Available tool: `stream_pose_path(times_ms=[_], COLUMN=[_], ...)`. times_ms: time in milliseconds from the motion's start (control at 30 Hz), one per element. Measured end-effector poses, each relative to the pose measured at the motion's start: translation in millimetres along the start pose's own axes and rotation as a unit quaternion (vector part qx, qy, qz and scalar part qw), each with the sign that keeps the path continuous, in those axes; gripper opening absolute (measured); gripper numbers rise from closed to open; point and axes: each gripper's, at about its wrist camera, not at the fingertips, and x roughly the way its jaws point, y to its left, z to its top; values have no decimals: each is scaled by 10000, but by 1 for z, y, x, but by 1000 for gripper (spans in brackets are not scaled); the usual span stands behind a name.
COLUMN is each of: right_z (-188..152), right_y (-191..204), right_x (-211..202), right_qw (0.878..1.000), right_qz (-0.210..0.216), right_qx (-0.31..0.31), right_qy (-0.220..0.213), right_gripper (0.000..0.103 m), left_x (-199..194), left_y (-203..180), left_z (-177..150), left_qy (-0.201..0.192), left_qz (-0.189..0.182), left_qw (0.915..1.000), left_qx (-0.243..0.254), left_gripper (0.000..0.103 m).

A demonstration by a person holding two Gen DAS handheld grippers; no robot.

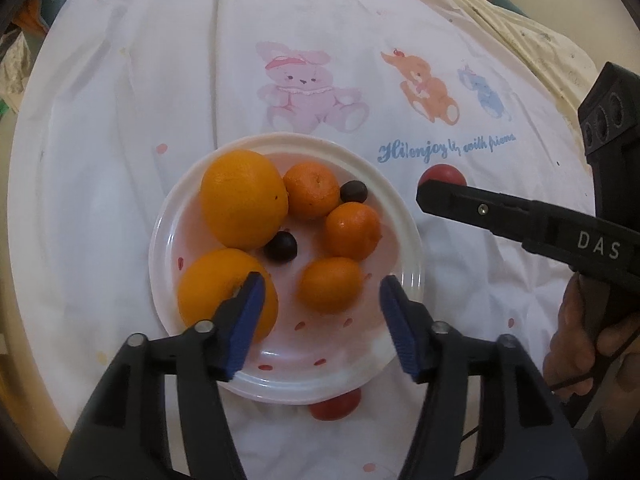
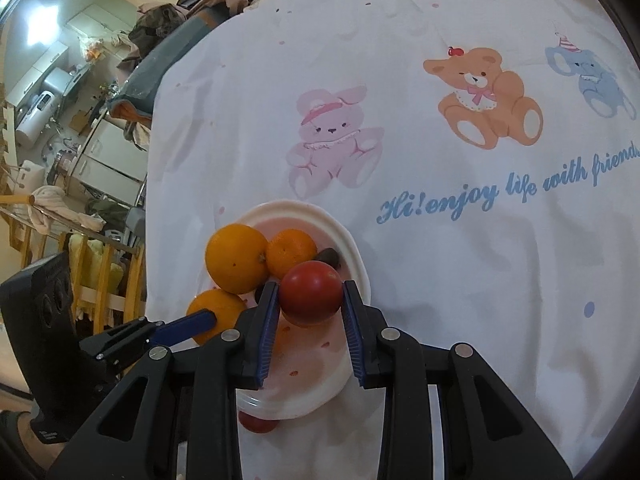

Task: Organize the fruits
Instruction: 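Open the right tool to drop the red tomato into the plate, then reach the left tool down to the lime on the sheet and close on it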

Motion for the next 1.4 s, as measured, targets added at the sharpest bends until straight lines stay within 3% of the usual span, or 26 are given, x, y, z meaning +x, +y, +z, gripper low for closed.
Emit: stream_pose_path(times_ms=[167,267,400,467,500,533,800,1033,1400], right_z=[2,2,-1,-3,-3,-4,-8,-25,-66], right_y=[7,16,30,36,38,39,30,33,19], right_x=[2,6,16,20,19,16,-22,-58,-74], right_qw=[10000,9995,9980,9975,9978,9980,9990,9978,9984], right_qz=[78,284,524,550,497,424,289,37,-181], right_qx=[-46,-90,-231,-307,-347,-420,-235,-318,99], right_qy=[16,98,271,315,267,187,-257,-577,-519], right_gripper=[33,35,38,53,67,69,69,69,69], left_x=[-22,-42,-57,-57,-56,-55,-75,-91,-97], left_y=[10,27,48,55,57,59,65,65,59], left_z=[2,1,-2,-4,-4,-4,-12,-43,-78], left_qy=[-306,-564,-721,-714,-705,-683,-849,-858,-745], left_qz=[262,411,594,613,621,634,732,729,676], left_qw=[9990,9964,9923,9911,9907,9904,9869,9858,9881], left_qx=[-216,-480,-820,-943,-981,-1021,-1158,-1243,-1165], left_gripper=[61,70,71,71,71,71,71,71,71])
